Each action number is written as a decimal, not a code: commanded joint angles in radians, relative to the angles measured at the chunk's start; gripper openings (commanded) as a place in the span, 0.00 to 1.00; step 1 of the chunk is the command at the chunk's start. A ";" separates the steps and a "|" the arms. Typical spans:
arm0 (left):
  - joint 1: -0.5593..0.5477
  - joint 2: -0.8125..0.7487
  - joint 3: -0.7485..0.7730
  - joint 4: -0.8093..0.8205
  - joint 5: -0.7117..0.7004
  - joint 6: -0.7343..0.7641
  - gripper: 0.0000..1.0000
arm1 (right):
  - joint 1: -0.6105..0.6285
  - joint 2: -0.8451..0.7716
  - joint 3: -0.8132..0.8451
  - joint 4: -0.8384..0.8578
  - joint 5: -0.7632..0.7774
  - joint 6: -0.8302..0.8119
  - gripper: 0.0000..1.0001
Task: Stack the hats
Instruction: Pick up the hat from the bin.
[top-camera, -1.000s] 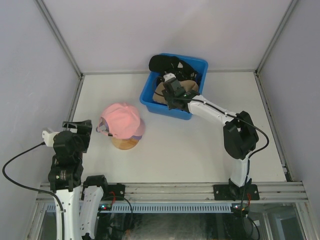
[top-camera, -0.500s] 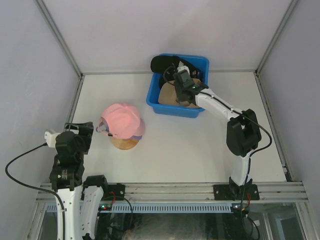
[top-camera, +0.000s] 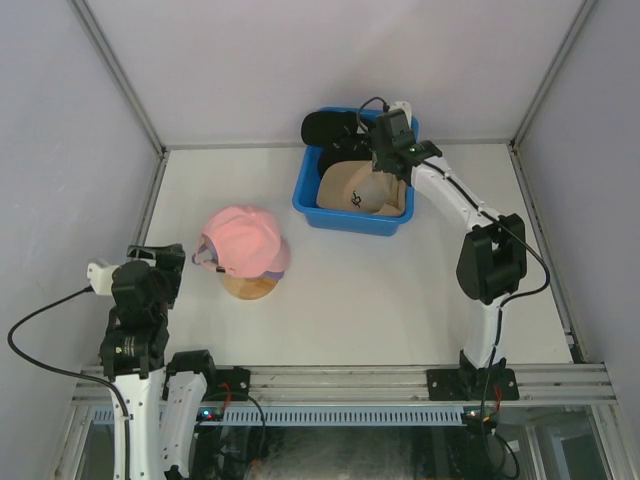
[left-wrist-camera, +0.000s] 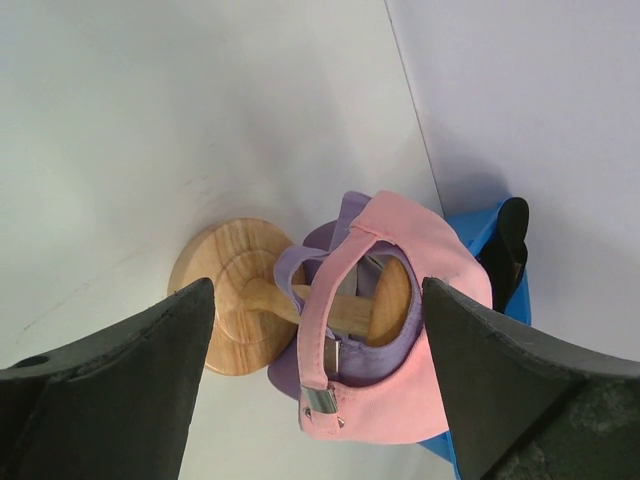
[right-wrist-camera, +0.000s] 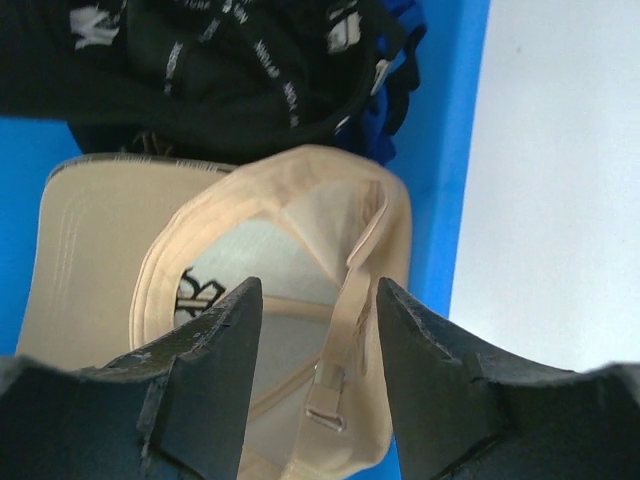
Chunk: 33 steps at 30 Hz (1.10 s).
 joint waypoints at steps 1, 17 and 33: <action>0.007 0.007 0.037 0.041 -0.043 0.024 0.88 | -0.050 0.048 0.082 -0.001 0.032 -0.005 0.50; 0.007 0.004 0.055 0.058 -0.068 0.037 0.88 | -0.102 0.231 0.219 -0.032 -0.037 -0.005 0.46; 0.008 -0.027 0.094 0.028 -0.082 0.076 0.88 | -0.060 0.241 0.241 -0.079 -0.026 -0.015 0.00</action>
